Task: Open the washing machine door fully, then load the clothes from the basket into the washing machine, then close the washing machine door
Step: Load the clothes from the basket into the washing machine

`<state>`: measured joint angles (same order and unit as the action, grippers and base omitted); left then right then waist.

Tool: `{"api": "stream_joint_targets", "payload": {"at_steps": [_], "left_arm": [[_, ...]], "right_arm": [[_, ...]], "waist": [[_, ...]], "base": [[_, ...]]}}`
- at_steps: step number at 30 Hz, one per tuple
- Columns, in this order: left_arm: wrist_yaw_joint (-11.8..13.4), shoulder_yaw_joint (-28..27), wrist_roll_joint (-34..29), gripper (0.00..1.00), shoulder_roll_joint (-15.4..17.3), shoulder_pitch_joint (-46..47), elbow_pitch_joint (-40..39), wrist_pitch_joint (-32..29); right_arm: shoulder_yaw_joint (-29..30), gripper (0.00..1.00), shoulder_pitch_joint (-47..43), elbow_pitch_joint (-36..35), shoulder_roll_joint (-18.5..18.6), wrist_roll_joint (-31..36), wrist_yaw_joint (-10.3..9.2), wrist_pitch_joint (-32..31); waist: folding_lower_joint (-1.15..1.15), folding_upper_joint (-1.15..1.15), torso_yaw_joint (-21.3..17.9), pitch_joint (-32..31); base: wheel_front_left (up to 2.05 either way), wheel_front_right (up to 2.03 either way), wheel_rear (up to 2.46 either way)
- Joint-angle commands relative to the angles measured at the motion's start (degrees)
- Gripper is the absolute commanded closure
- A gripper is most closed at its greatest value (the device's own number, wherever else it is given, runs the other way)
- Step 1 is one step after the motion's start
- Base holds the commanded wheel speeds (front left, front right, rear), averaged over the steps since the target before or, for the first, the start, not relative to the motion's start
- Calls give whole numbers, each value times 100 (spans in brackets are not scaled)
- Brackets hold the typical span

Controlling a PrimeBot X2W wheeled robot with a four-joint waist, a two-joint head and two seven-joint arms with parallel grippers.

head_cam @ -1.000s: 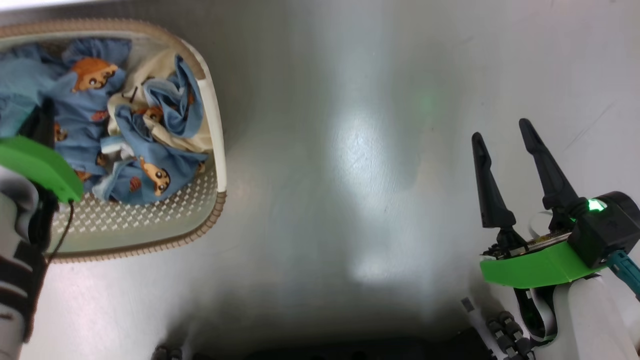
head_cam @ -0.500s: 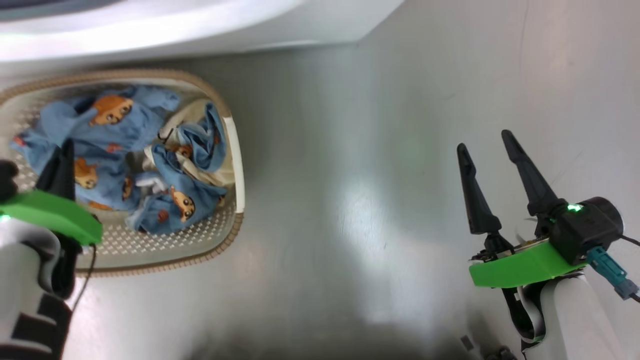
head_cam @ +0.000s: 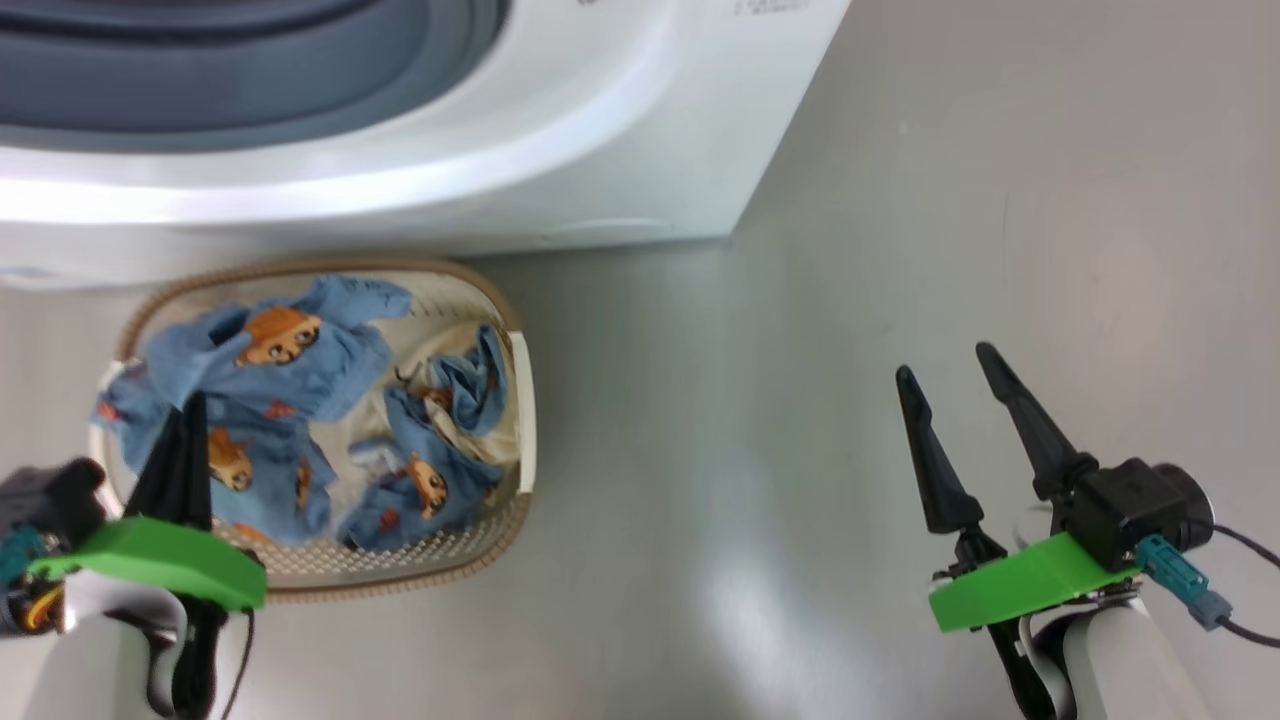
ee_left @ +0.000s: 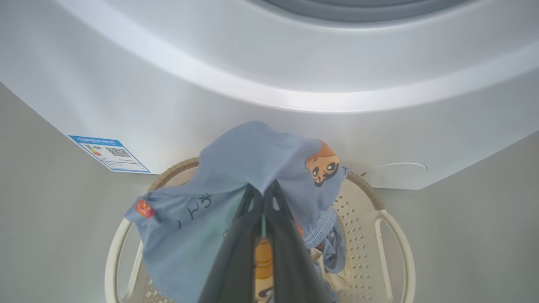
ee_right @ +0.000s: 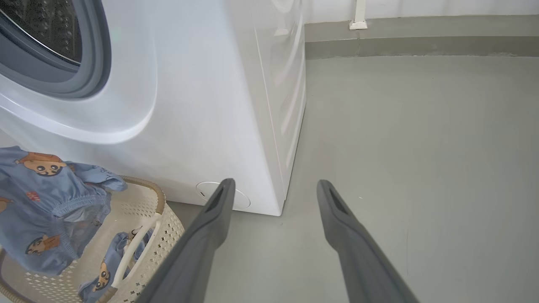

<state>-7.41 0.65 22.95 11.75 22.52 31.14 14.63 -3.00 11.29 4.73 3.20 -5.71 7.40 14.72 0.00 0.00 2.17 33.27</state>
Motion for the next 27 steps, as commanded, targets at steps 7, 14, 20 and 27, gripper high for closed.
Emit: {"api": "stream_joint_targets", "payload": {"at_steps": [7, 14, 20, 27], "left_arm": [[-7, -468, -246, 100, -86, -743, -822, 37], [-7, -680, -397, 100, -287, -1205, -1354, 37], [-7, -849, -528, 100, -456, -1673, -1808, 37], [-7, -1028, -632, 100, -623, -2139, -2174, 37]], "right_arm": [[-226, 0, -353, 57, -32, -125, 9, 28], [-268, 0, -542, 106, 8, -197, 9, 28], [-296, 0, -765, 124, 63, -275, 9, 28], [-388, 0, -946, 159, 101, -374, 9, 28]], "waist": [[0, 0, 256, -1131], [0, 0, 253, -1646], [0, 0, 189, -2105], [0, 0, 89, -2527]], "base": [[0, 0, 0], [0, 0, 0], [0, 0, 0], [0, 0, 0]]}}
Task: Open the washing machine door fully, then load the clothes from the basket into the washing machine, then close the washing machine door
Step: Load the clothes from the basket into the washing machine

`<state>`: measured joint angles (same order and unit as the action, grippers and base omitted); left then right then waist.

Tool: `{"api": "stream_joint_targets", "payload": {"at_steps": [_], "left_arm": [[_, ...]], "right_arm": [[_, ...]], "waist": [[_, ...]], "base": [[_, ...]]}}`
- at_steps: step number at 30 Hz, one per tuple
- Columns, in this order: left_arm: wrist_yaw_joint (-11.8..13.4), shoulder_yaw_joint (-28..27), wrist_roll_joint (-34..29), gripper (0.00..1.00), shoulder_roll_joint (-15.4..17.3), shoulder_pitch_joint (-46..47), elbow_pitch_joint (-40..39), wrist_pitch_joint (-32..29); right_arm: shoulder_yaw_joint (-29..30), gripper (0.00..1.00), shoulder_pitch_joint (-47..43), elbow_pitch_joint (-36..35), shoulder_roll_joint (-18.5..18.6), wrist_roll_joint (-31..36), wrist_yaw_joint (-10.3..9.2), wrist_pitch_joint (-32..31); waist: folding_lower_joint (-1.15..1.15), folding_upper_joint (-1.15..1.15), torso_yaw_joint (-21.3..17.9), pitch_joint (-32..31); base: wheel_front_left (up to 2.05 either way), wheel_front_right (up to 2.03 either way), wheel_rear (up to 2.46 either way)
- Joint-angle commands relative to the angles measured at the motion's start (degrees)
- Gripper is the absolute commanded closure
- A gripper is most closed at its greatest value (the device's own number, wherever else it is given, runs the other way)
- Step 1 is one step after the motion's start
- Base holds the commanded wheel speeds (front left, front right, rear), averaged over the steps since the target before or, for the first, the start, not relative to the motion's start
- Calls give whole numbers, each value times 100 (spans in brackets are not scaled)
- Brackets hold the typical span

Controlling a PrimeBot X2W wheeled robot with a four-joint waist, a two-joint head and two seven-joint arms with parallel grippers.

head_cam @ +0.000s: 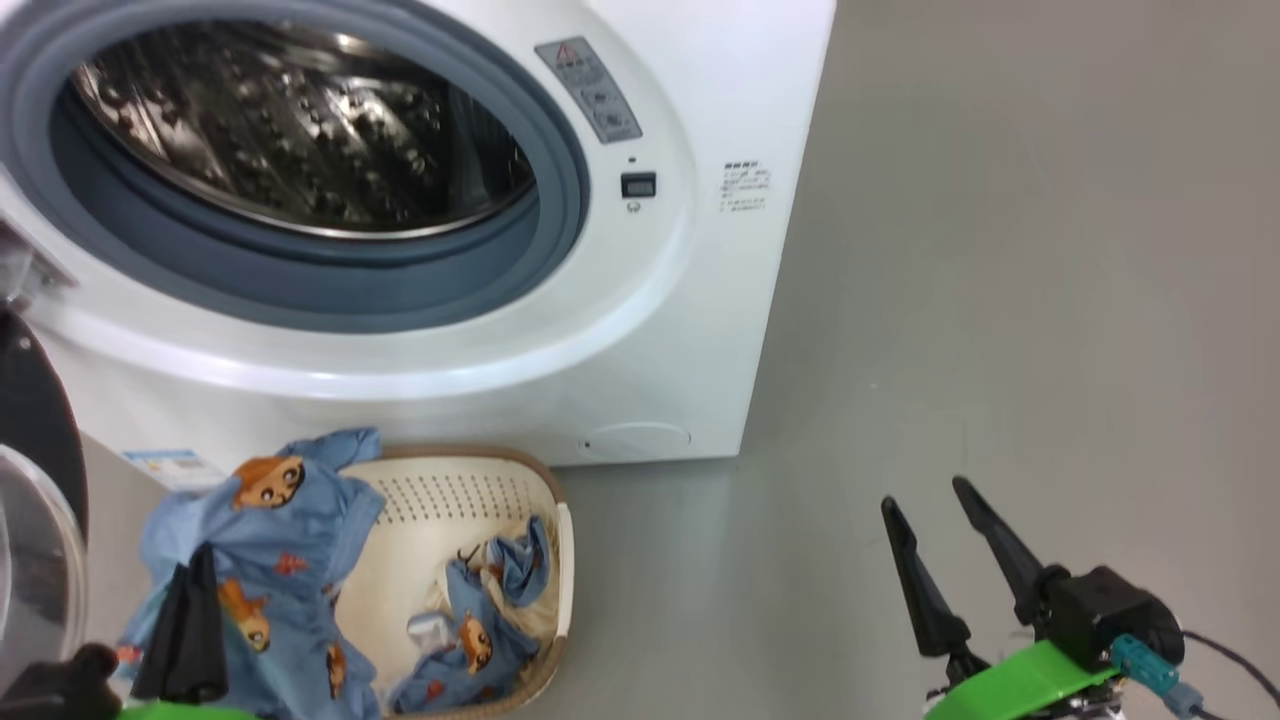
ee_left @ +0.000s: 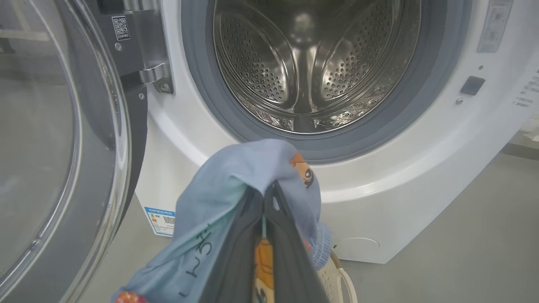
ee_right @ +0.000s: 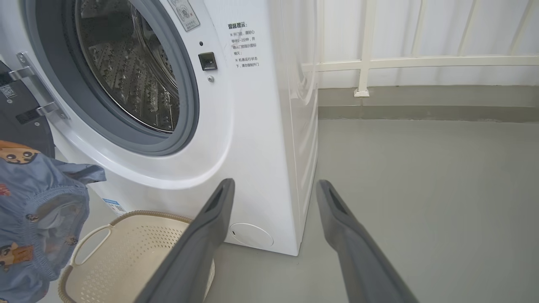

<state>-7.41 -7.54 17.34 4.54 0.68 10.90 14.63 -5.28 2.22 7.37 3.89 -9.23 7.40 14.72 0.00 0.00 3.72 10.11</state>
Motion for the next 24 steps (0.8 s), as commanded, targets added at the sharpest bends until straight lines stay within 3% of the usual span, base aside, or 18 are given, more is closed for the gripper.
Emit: {"api": "stream_joint_targets", "payload": {"at_steps": [1, 8, 24], "left_arm": [[-7, -238, -86, 100, 77, -22, -190, 37], [-7, -355, -189, 100, -44, -475, -459, 37], [-8, -340, -209, 100, -146, -707, -547, 37]], "right_arm": [[-172, 0, -63, -94, 36, -37, 9, 28], [-205, 0, -237, -74, 95, -136, 9, 28], [-233, 0, -299, -73, 71, -176, 9, 28]], "waist": [[0, 0, -77, -272], [0, 0, -123, -563], [0, 0, -139, -604]], "base": [[0, 0, 0], [0, 0, 0], [0, 0, 0]]}}
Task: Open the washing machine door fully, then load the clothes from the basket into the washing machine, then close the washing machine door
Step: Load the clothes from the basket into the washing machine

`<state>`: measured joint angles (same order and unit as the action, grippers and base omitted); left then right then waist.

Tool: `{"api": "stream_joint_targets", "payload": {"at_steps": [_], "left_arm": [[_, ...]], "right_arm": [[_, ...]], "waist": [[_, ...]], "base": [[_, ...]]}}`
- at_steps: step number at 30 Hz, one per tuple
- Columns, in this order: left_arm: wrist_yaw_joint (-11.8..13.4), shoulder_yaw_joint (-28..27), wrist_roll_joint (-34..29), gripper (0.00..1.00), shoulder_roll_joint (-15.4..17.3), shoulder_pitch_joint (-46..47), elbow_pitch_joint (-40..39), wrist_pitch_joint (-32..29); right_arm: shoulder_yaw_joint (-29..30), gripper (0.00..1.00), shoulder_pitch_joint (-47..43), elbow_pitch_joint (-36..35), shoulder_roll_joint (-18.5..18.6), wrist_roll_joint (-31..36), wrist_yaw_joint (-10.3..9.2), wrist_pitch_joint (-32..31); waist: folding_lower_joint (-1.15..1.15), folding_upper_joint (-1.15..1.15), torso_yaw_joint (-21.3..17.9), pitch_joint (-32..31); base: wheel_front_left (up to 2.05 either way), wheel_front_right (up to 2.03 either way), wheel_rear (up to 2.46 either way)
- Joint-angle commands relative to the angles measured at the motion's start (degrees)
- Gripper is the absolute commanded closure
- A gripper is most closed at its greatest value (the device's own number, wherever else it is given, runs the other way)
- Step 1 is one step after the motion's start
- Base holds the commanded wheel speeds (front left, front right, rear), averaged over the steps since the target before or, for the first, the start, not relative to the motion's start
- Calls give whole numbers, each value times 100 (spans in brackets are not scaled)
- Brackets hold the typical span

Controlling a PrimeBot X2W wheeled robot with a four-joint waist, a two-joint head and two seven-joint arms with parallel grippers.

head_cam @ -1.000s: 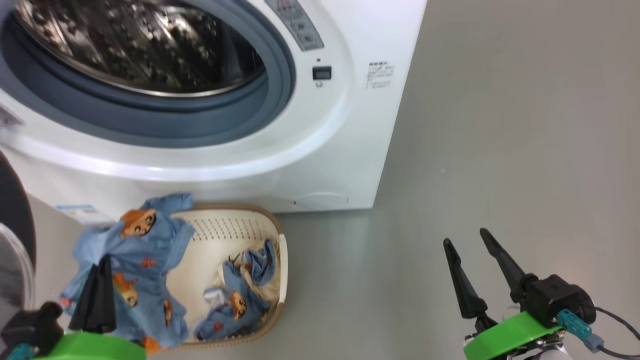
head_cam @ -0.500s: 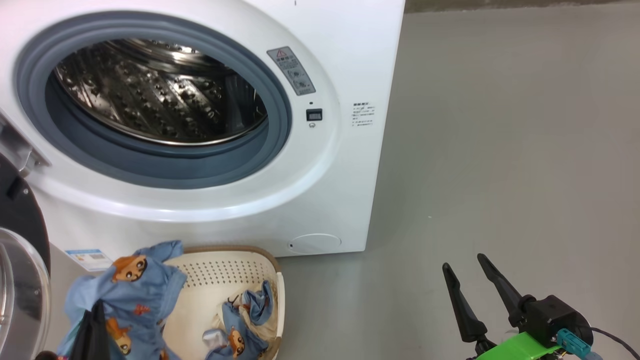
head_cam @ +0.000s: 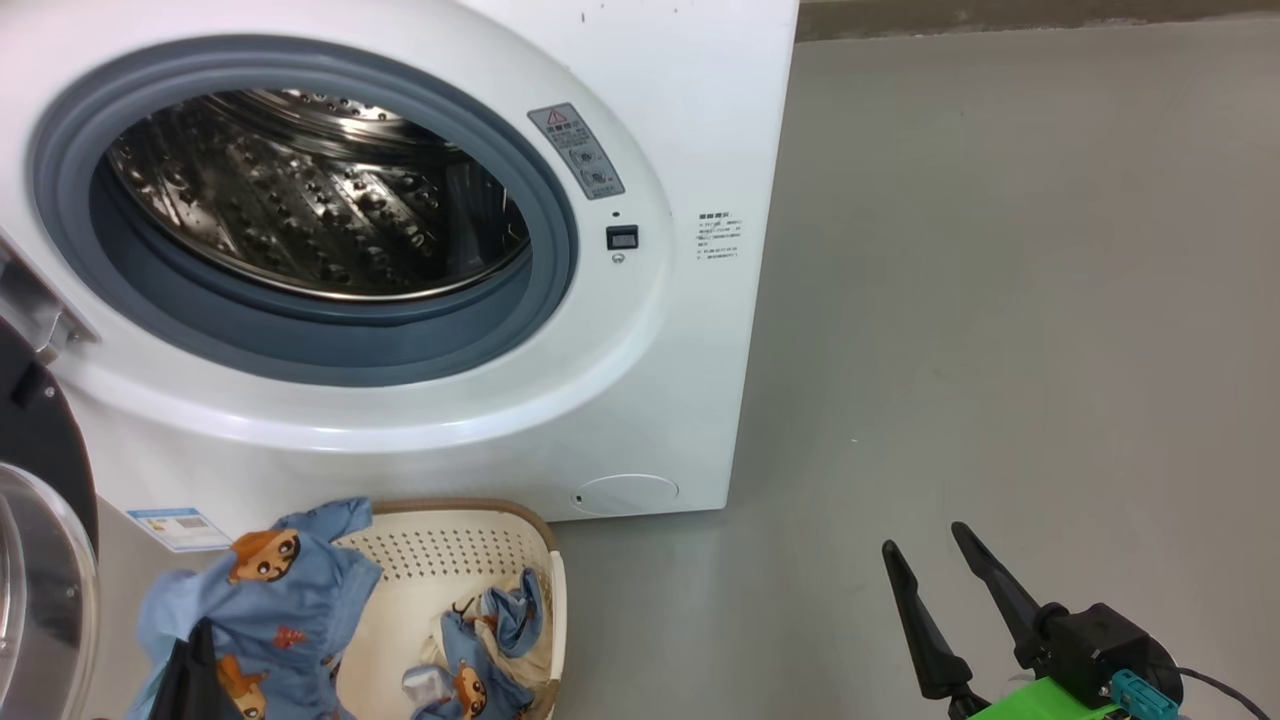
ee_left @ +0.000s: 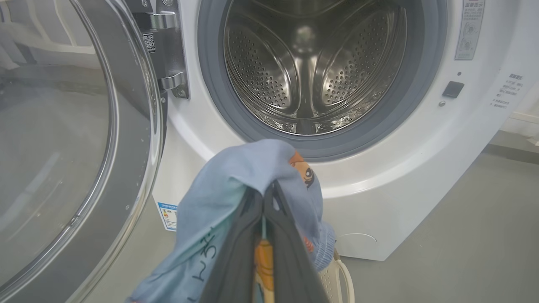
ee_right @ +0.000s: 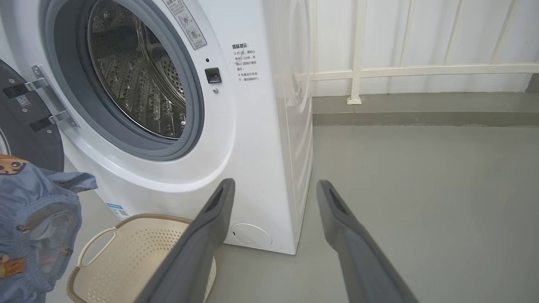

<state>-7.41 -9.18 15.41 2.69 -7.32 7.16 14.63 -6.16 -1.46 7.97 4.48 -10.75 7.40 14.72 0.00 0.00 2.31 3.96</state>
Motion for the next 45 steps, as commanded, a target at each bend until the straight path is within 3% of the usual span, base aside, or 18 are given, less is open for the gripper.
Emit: {"api": "stream_joint_targets", "payload": {"at_steps": [1, 10, 16, 33, 45], "left_arm": [[-8, -172, -13, 100, 38, 100, -168, 37], [-8, -67, -2, 100, 52, 409, -5, 37], [-8, -6, 58, 100, 227, 905, 152, 37], [-8, 502, 265, 100, 1502, 3112, 1230, 37], [-8, 1039, 611, 100, 2053, 5118, 2414, 37]], "right_arm": [[-146, 0, 73, -132, 11, -22, 9, 28], [-177, 0, 147, -145, -5, -2, 9, 28], [-210, 0, 293, -135, -23, 19, 9, 28], [-382, 0, 644, -114, -97, 80, 9, 28], [-425, 0, 883, -248, -145, 139, 9, 28]], "waist": [[0, 0, 5, 20], [0, 0, -20, 202], [0, 0, -141, 414], [0, 0, -818, 1199], [0, 0, -1069, 2132]], "base": [[0, 0, 0], [0, 0, 0], [0, 0, 0], [0, 0, 0], [0, 0, 0]]}}
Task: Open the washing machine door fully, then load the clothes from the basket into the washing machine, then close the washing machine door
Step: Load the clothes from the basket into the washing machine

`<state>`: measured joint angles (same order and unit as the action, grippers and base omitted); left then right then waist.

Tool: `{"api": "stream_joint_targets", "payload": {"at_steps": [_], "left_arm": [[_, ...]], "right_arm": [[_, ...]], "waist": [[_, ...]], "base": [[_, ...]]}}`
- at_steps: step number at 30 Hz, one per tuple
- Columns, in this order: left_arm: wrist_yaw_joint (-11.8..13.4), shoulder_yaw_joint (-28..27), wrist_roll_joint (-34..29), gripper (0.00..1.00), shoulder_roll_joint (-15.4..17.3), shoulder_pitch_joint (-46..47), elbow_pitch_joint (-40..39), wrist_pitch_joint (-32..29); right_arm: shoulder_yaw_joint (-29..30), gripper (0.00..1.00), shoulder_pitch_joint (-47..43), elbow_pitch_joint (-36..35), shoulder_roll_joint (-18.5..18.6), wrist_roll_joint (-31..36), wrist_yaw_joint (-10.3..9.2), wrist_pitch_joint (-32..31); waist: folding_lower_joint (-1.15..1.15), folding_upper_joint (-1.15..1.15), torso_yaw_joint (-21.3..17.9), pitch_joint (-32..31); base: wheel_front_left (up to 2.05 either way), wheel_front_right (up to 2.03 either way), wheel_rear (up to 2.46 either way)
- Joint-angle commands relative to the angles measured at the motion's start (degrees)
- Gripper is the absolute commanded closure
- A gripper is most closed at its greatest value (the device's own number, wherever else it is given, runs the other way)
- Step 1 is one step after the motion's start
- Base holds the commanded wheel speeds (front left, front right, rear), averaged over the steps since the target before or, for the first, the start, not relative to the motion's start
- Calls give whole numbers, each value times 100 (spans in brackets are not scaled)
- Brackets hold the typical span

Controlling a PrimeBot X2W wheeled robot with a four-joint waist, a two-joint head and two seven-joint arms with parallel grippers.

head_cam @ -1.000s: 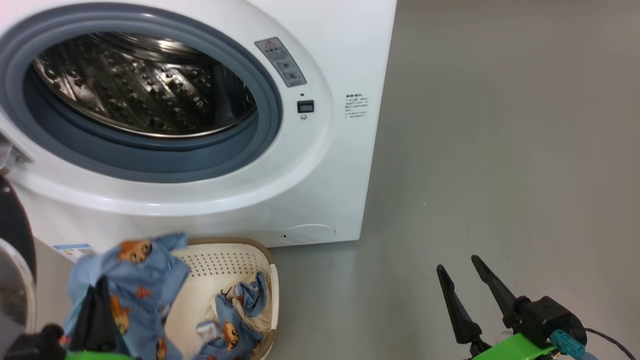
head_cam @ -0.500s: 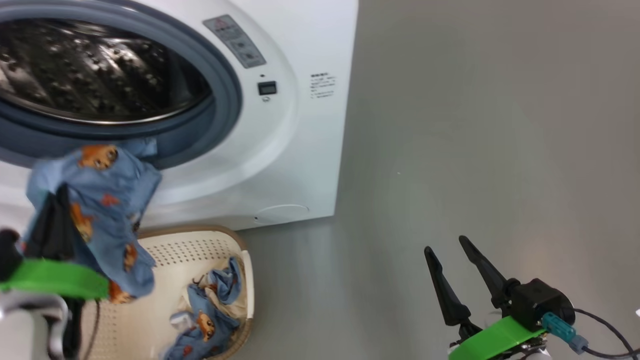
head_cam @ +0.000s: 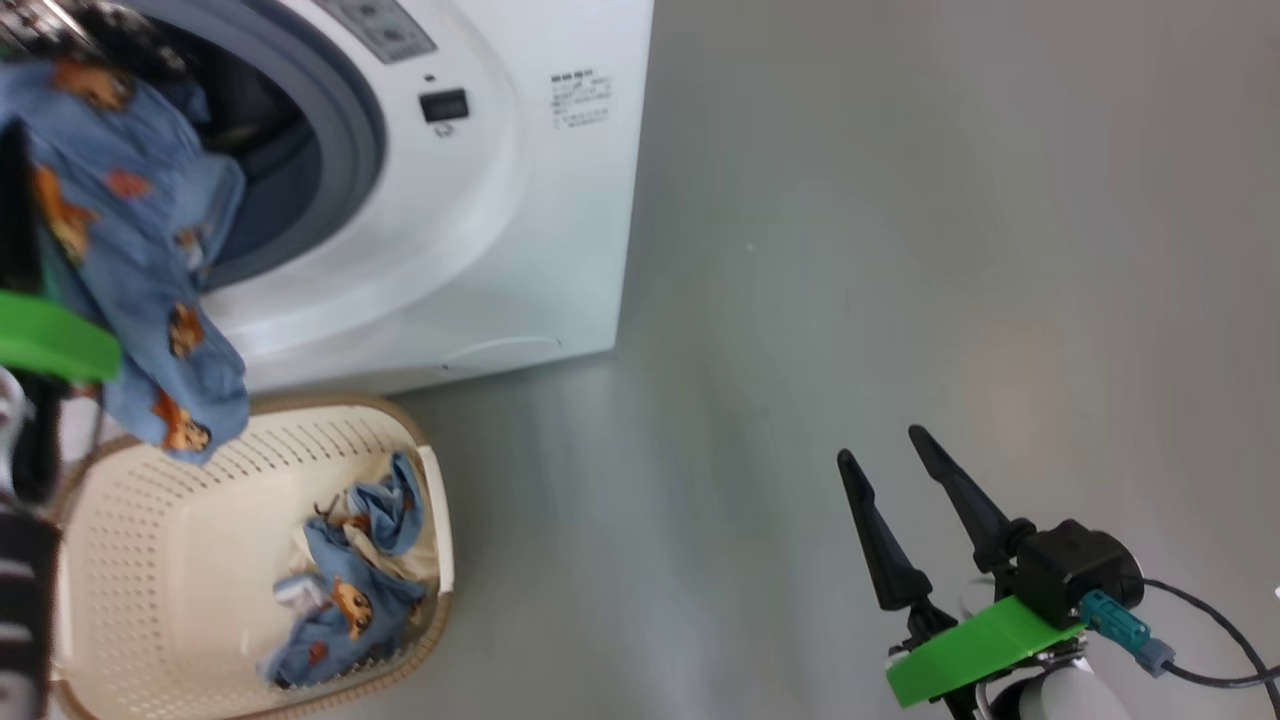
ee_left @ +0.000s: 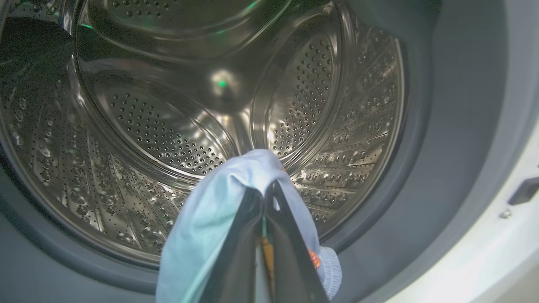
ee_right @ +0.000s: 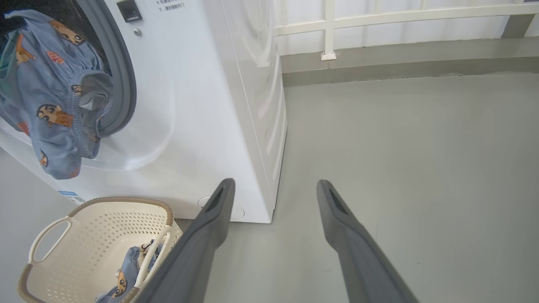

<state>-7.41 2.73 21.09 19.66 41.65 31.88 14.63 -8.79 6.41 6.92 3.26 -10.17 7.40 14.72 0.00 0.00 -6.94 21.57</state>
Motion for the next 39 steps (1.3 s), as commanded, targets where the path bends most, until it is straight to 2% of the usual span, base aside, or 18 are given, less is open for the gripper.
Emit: {"api": "stream_joint_targets", "payload": {"at_steps": [1, 11, 20, 30, 39], "left_arm": [[-8, -124, 88, 100, 386, 377, 80, 37], [-8, 273, 423, 100, 572, 1682, 1075, -24], [-8, 564, 635, 100, 663, 2515, 1365, 30], [-8, -57, 171, 100, 759, 2804, 570, 36], [-8, -537, -534, 100, 524, 3037, -617, 36]], "right_arm": [[-164, 0, 120, -155, -26, 83, 9, 28], [-126, 0, 239, -319, -36, 1, 9, 28], [-157, 0, 364, -445, -37, -92, 9, 28], [-259, 0, 460, -441, -37, -167, 9, 28], [-342, 0, 523, -411, -38, -211, 9, 28]], "waist": [[0, 0, -162, 464], [0, 0, -188, 1354], [0, 0, -135, 1960], [0, 0, -173, 2238], [0, 0, -273, 2310]], "base": [[0, 0, 0], [0, 0, 0], [0, 0, 0], [0, 0, 0], [0, 0, 0]]}}
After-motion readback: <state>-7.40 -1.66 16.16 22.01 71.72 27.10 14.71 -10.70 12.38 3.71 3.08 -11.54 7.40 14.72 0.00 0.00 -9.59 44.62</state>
